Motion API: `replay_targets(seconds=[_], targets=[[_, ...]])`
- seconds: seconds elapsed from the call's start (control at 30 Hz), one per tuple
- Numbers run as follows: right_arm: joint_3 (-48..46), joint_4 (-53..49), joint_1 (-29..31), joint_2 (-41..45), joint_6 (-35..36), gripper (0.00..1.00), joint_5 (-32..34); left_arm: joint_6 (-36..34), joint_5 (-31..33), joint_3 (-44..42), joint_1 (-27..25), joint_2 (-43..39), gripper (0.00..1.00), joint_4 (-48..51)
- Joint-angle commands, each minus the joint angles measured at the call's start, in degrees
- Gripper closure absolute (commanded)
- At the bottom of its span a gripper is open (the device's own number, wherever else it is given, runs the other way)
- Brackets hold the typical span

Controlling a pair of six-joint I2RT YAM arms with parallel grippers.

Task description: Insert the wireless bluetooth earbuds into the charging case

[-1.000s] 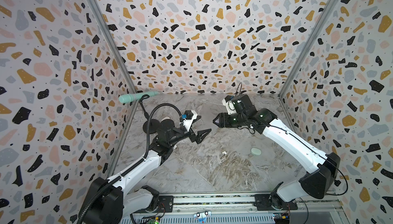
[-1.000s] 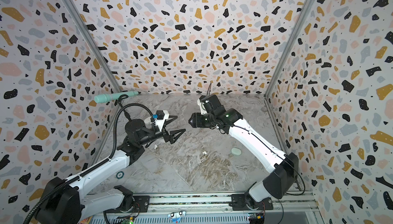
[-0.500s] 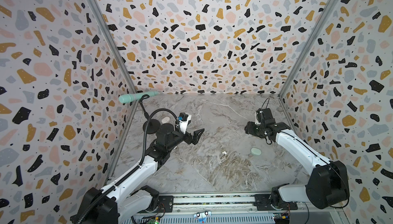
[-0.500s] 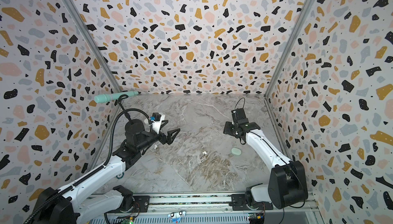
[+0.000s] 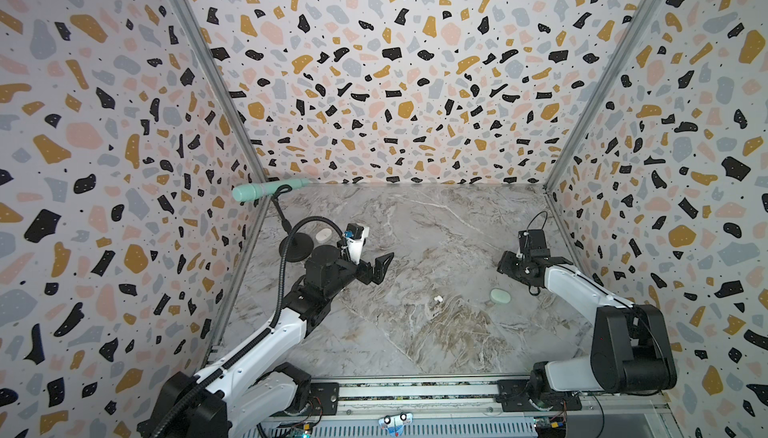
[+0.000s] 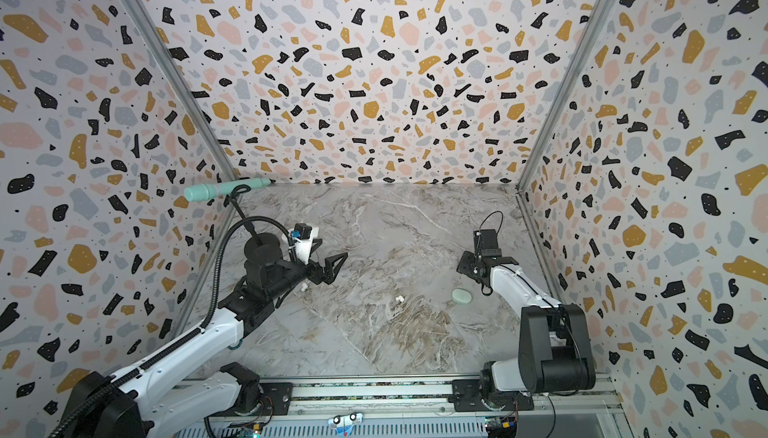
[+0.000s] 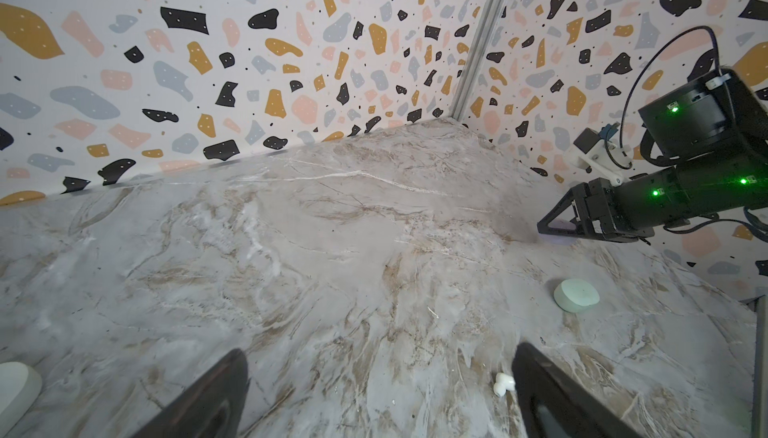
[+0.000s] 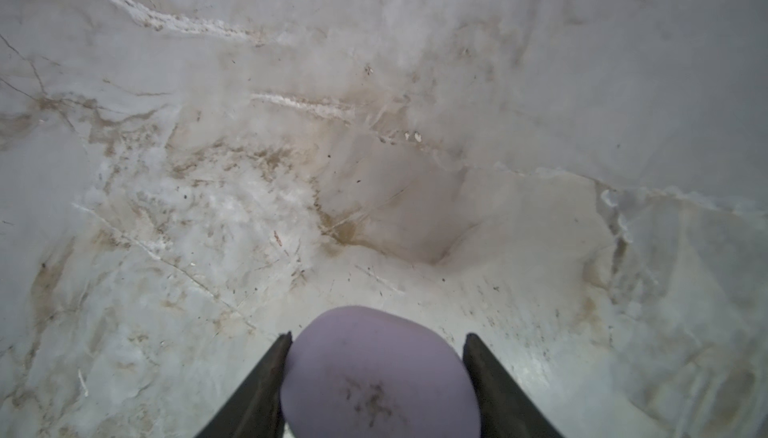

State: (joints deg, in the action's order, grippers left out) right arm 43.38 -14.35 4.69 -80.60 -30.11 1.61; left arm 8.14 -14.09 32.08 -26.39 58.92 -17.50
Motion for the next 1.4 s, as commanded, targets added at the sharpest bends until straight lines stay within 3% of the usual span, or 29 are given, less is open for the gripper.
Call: replay_targets(seconds=[0.0, 0.4, 0.77, 1.37], targets=[[-0.8, 2.5, -0.5, -0.3, 0.2, 0.47, 1.1, -0.2, 1.2, 0.3, -0.1, 0.0, 0.0, -0.9], [-2.8, 3.9, -0.9, -3.6, -0.4, 0.44, 1.2, -0.8, 2.8, 0.7, -0.1, -0.2, 0.0, 0.6], [-2.8, 1.8, -1.1, -3.0, -0.2, 0.31, 1.8, -1.5, 5.8, 2.2, -0.1, 0.2, 0.0, 4.8], [1.7, -6.6, -0.7, 6.8, 1.8, 0.11, 1.1, -3.1, 13.4, 8.0, 0.1, 4.3, 0.0, 13.8]])
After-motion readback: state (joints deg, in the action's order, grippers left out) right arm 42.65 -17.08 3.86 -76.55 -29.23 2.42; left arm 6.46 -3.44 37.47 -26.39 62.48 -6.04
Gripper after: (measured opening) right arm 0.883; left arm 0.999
